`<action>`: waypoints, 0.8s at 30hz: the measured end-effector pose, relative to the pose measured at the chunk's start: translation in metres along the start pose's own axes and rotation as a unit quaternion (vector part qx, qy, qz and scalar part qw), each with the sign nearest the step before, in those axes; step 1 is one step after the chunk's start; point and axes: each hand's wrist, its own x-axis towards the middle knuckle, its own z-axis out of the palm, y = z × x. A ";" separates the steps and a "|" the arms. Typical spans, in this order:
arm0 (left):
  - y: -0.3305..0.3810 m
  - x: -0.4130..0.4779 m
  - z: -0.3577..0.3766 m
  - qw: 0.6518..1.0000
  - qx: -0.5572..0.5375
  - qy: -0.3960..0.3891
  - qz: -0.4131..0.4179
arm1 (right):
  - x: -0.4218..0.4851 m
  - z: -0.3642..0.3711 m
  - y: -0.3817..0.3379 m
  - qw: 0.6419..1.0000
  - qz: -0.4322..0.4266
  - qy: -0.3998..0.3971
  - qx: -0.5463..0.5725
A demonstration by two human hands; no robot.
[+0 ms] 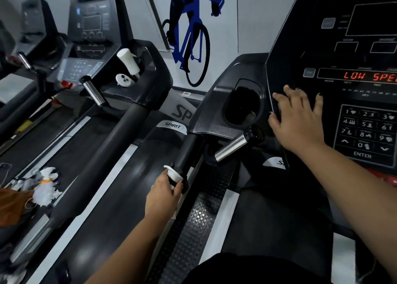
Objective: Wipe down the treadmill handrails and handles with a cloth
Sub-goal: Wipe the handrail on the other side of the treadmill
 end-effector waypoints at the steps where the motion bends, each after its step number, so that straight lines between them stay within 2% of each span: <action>1: -0.001 -0.005 0.001 1.000 0.007 0.003 -0.003 | 0.000 0.000 0.000 1.000 -0.001 -0.003 -0.003; 6: 0.002 -0.020 0.012 0.993 0.109 0.031 0.021 | -0.001 0.001 0.001 1.000 -0.008 -0.004 -0.005; 11: 0.020 -0.016 0.020 0.970 0.233 0.038 0.056 | -0.001 0.003 0.003 1.000 -0.015 -0.001 -0.007; 17: 0.056 0.032 0.016 0.985 0.165 0.026 0.051 | -0.002 0.004 0.005 0.999 -0.020 0.021 0.031; 20: 0.064 0.048 0.012 0.990 0.129 0.008 0.060 | 0.000 0.003 0.007 0.992 0.007 0.042 0.116; 22: 0.065 0.056 0.010 0.993 0.104 0.003 0.060 | 0.001 -0.008 0.004 0.955 0.093 0.069 0.272; 24: 0.065 0.063 0.009 0.995 0.078 -0.004 0.058 | -0.005 -0.034 -0.009 0.889 0.178 0.145 0.396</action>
